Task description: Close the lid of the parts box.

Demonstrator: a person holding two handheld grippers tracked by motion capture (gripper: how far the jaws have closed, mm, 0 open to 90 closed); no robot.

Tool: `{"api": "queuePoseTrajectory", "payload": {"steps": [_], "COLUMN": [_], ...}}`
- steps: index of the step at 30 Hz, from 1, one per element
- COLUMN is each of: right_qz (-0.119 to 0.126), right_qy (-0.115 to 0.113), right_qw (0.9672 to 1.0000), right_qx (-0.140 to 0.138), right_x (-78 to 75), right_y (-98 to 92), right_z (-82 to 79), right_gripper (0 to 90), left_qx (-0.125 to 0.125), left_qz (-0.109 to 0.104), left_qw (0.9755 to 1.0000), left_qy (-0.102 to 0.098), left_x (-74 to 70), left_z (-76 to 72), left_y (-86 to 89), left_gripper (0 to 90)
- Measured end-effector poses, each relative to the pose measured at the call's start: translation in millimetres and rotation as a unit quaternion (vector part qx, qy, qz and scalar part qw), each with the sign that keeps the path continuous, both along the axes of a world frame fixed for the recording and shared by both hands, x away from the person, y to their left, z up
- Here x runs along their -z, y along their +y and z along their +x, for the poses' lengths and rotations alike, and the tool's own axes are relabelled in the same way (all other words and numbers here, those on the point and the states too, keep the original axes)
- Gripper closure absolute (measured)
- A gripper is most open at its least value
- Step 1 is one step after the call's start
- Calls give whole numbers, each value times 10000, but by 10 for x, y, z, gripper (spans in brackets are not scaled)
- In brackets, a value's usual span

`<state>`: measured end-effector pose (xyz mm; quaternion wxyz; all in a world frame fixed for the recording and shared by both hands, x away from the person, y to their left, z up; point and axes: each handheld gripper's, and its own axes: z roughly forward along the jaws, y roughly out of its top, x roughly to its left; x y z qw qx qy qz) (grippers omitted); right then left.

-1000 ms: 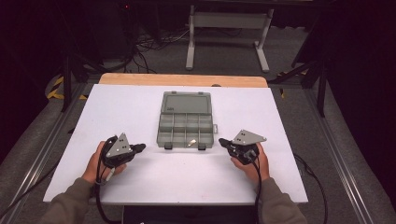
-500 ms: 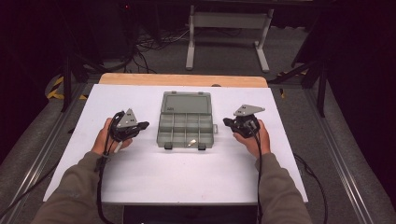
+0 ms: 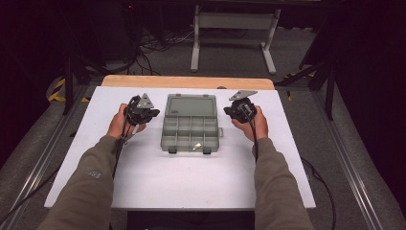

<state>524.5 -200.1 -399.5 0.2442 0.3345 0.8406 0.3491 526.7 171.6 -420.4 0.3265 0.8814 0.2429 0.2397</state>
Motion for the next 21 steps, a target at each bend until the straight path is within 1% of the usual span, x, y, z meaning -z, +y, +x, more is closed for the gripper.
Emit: {"api": "queuePoseTrajectory", "payload": {"steps": [1, 2, 3, 6, 8, 9, 10, 12, 14, 16, 17, 18, 21], "right_qz": [-64, -158, -255, -252, -291, -310, -310, -418, -517, -587, -581, -601, -669], "right_qy": [11, 27, 139, 277, 327, 365, 365, 442, 519, 550, 585, 606, 643], "right_qw": [10000, 9999, 9995, 9990, 9986, 9984, 9984, 9977, 9968, 9963, 9962, 9961, 9955], "right_qx": [15, 38, 123, 232, 287, 302, 302, 307, 306, 317, 292, 240, 183], "right_x": [16, 36, 95, 159, 202, 228, 228, 284, 349, 375, 390, 402, 433], "right_y": [22, 38, 52, 57, 70, 79, 79, 92, 100, 113, 125, 140, 158], "right_z": [31, 64, 143, 237, 285, 304, 304, 347, 401, 418, 424, 427, 441], "right_gripper": [900, 900, 900, 900, 900, 900, 900, 900, 900, 900, 900, 900, 900], "left_qx": [-60, -128, -201, -321, -370, -386, -386, -450, -471, -436, -444, -415, -436], "left_qz": [65, 47, 62, 148, 217, 243, 243, 275, 388, 383, 397, 421, 390], "left_qw": [10000, 9999, 9998, 9992, 9988, 9986, 9986, 9981, 9975, 9974, 9972, 9972, 9971], "left_qy": [28, 56, 74, 198, 228, 268, 268, 316, 367, 439, 460, 464, 488], "left_x": [13, 27, 56, 112, 150, 166, 166, 196, 238, 268, 285, 295, 317], "left_z": [33, 68, 122, 203, 248, 271, 271, 306, 340, 355, 358, 363, 366], "left_y": [-24, -43, -76, -122, -148, -157, -157, -176, -206, -220, -234, -244, -263], "left_gripper": [898, 898, 898, 899, 899, 899, 899, 899, 899, 899, 899, 899, 898]}}
